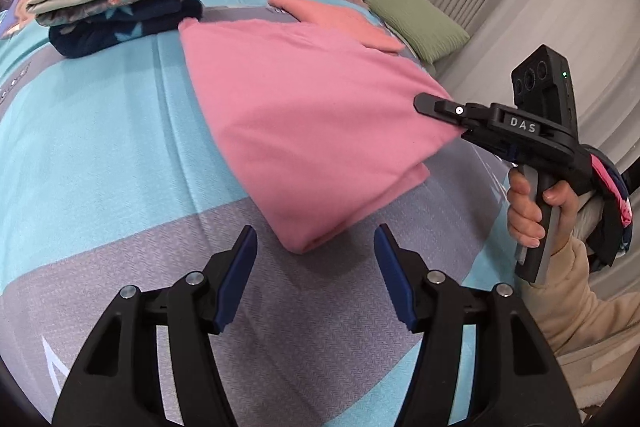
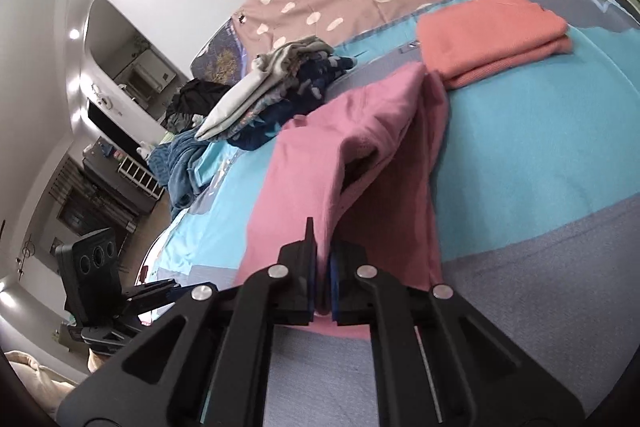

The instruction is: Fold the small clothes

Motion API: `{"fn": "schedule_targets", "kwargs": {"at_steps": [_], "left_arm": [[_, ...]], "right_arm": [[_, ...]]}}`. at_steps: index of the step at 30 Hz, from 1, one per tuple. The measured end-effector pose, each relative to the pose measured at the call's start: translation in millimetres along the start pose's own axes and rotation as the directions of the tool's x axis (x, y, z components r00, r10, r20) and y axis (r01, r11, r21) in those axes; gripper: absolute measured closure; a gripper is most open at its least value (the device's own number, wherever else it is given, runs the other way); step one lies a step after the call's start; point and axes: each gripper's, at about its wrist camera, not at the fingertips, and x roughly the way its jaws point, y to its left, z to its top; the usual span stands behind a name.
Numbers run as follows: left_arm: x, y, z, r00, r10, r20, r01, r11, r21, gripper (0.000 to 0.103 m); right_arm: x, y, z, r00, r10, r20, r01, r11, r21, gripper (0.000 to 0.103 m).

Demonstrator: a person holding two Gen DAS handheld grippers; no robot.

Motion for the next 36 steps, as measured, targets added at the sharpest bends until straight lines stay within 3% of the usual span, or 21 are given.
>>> {"fn": "schedule_targets", "kwargs": {"at_steps": [4, 6, 9, 13, 15, 17, 21, 24, 26, 28, 31, 34, 36], "left_arm": [[6.5, 1.8, 0.8, 1.0, -0.005, -0.014, 0.004, 1.0, -0.006, 0.042], [9.8, 4.1, 1.2, 1.0, -0.003, -0.022, 0.002, 1.0, -0.02, 0.042], [11.6, 2.5, -0.7, 1.0, 0.005, -0.025, -0.006, 1.0, -0.013, 0.042], [23.5, -9.1, -6.3, 0.992, 0.128, -0.021, -0.127, 0.991, 0.049, 0.042], [32.9, -11.7, -7.2, 0.979, 0.205, -0.022, -0.203, 0.977, 0.066, 0.042], [41.4, -8.3, -7.5, 0.952, 0.304, -0.016, -0.304, 0.952, 0.04, 0.042], [47.7, -7.4, -4.5, 0.923, 0.382, 0.037, -0.381, 0.924, -0.018, 0.042], [52.5, -11.4, -5.9, 0.889, 0.455, 0.053, -0.451, 0.889, -0.075, 0.042], [48.5, -12.5, -14.5, 0.852, 0.518, 0.069, -0.501, 0.847, -0.179, 0.042], [44.8, -12.8, -22.8, 0.833, 0.547, 0.083, -0.519, 0.824, -0.227, 0.042], [40.4, -5.5, -24.8, 0.83, 0.553, 0.073, -0.516, 0.81, -0.279, 0.042], [37.5, -7.0, -26.6, 0.825, 0.562, 0.06, -0.529, 0.806, -0.266, 0.042], [35.9, -5.7, -25.4, 0.841, 0.539, 0.048, -0.509, 0.818, -0.269, 0.042]], "right_arm": [[13.3, -32.8, -12.2, 0.998, -0.05, -0.041, 0.053, 0.995, 0.079, 0.098], [24.4, -47.4, -20.5, 0.996, -0.023, -0.083, 0.034, 0.99, 0.134, 0.098], [25.4, -44.8, -20.5, 0.998, -0.001, -0.07, 0.011, 0.99, 0.138, 0.098], [21.2, -37.8, -15.2, 0.998, 0.007, -0.058, 0.001, 0.992, 0.125, 0.097], [19.2, -37.9, -15.1, 0.998, 0.021, -0.051, -0.014, 0.99, 0.138, 0.097], [17.3, -37.7, -14.9, 0.999, 0.03, -0.043, -0.024, 0.989, 0.147, 0.097], [17.9, -33.3, -15.0, 0.999, 0.027, -0.039, -0.022, 0.991, 0.13, 0.097], [17.9, -37.0, -16.9, 0.999, 0.023, -0.034, -0.018, 0.99, 0.137, 0.097], [16.7, -40.0, -18.8, 0.999, 0.02, -0.032, -0.015, 0.99, 0.14, 0.097], [17.5, -40.9, -19.7, 1.0, -0.002, -0.031, 0.007, 0.991, 0.136, 0.097], [21.0, -42.2, -21.8, 0.998, -0.034, -0.044, 0.039, 0.992, 0.124, 0.097], [23.8, -41.5, -23.5, 0.997, -0.054, -0.057, 0.06, 0.992, 0.109, 0.097], [23.5, -39.0, -23.8, 0.995, -0.07, -0.069, 0.077, 0.993, 0.091, 0.096]]}}
